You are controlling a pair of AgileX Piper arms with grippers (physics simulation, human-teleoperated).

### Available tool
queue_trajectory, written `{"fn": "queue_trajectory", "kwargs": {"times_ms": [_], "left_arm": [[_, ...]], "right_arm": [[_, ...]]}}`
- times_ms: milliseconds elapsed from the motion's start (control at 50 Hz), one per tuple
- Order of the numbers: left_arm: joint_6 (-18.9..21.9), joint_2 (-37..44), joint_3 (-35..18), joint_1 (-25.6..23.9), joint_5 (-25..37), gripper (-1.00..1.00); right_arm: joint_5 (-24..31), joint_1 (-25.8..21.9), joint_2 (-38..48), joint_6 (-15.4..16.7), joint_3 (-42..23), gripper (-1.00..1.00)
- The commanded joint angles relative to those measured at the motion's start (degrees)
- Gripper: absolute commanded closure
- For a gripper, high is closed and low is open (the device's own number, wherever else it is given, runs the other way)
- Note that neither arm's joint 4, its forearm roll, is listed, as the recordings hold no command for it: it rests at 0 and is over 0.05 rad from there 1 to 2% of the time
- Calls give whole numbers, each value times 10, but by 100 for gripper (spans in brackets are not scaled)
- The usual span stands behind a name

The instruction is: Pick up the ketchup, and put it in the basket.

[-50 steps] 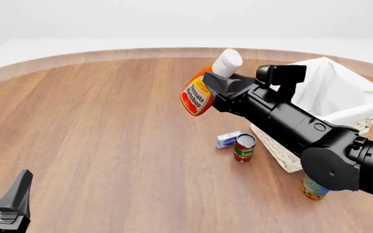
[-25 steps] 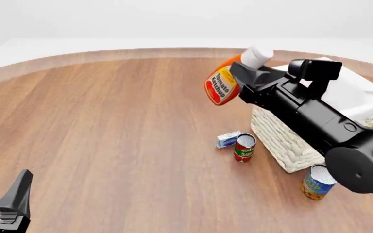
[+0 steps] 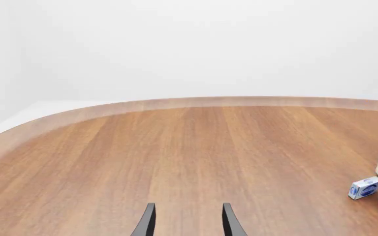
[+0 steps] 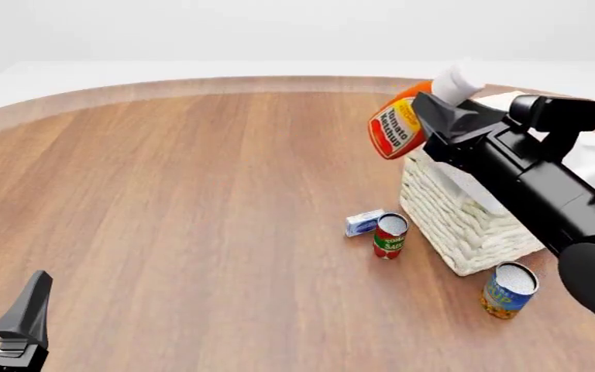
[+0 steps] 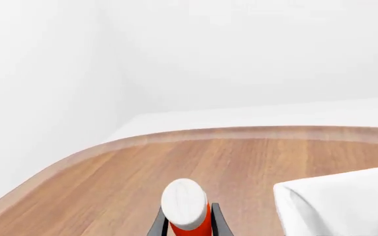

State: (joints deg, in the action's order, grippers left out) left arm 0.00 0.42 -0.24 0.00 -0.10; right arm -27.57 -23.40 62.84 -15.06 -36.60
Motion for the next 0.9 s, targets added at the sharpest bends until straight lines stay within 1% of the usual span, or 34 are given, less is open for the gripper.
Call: {"fn": "queue_trajectory", "kwargs": {"times_ms": [20,180,300,320,540,840,900], "left_arm": [[0,0,0,0,0,-100],[0,0,0,0,0,-100],[0,0,0,0,0,-100],[0,0,0,0,0,-100],[0,0,0,0,0,-100],[0,0,0,0,0,-100],[0,0,0,0,0,-100]], "right_arm": [[-2,30,-27,2,12,100],[2,46,-37,5,16,100],[-2,69,-61,12,31,100],[-2,79,-69,13,36,100],[-2,90,-71,19,41,100],[10,127,-91,35,49,100],[14,140,-104,39,54,100]]}}
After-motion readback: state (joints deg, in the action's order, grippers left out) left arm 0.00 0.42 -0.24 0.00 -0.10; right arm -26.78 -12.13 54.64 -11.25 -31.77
